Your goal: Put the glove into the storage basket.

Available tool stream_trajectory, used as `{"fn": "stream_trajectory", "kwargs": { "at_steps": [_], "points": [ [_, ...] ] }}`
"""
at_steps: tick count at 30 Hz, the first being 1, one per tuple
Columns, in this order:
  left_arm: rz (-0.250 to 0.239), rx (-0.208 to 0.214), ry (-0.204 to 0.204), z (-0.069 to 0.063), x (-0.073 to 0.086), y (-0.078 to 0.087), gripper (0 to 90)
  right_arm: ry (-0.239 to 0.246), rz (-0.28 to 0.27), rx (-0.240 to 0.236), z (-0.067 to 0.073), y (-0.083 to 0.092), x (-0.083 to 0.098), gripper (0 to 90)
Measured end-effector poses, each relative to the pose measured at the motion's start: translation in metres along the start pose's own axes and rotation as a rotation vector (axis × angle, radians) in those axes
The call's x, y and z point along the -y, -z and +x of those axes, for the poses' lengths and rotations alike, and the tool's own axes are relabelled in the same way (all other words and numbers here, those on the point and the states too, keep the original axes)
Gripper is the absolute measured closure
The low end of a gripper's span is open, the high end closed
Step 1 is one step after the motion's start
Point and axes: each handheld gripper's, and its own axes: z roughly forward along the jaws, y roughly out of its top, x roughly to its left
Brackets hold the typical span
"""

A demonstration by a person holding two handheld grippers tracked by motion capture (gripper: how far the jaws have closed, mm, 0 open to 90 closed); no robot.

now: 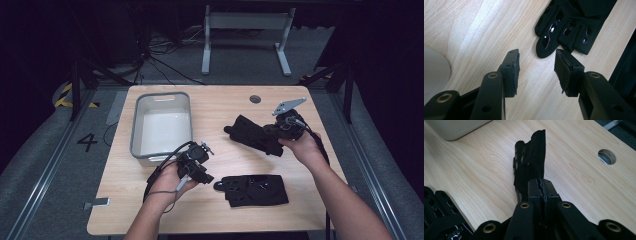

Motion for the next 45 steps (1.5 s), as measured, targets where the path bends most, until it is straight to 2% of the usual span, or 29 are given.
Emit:
{"fn": "stream_trajectory", "kwargs": {
  "at_steps": [5,11,19,22,31,35,40,42,45],
  "points": [
    [-0.001,0.000,-0.002,-0.001,0.000,-0.001,55.4,0.014,0.014,0.006,0.003,-0.001,0.006,88.3],
    [0.003,-0.002,0.003,-0.001,0.001,-0.001,55.4,0.020,0.022,-0.009,0.006,-0.004,0.015,88.1],
    [0.008,-0.003,-0.001,-0.001,0.000,-0.002,55.4,0.049,0.019,-0.004,0.016,0.000,0.022,87.9],
    [0.009,-0.003,-0.001,-0.001,0.000,-0.002,55.4,0.077,0.018,-0.008,0.025,0.003,0.025,87.6],
    [0.010,-0.003,0.001,-0.003,0.000,-0.003,55.3,0.110,-0.005,-0.023,0.041,0.011,0.028,87.4],
    [0.011,-0.003,0.001,-0.003,0.000,-0.003,55.3,0.142,-0.005,-0.024,0.051,0.012,0.029,87.0],
    [0.016,-0.002,-0.001,-0.003,0.000,-0.004,55.2,0.182,-0.002,-0.051,0.069,0.016,0.034,86.3],
    [0.011,-0.002,0.000,-0.003,0.000,-0.003,55.2,0.184,0.002,-0.078,0.075,0.018,0.037,85.7],
    [0.008,-0.001,0.000,-0.003,0.000,-0.003,55.1,0.190,0.011,-0.093,0.080,0.020,0.040,84.4]
  ]
}}
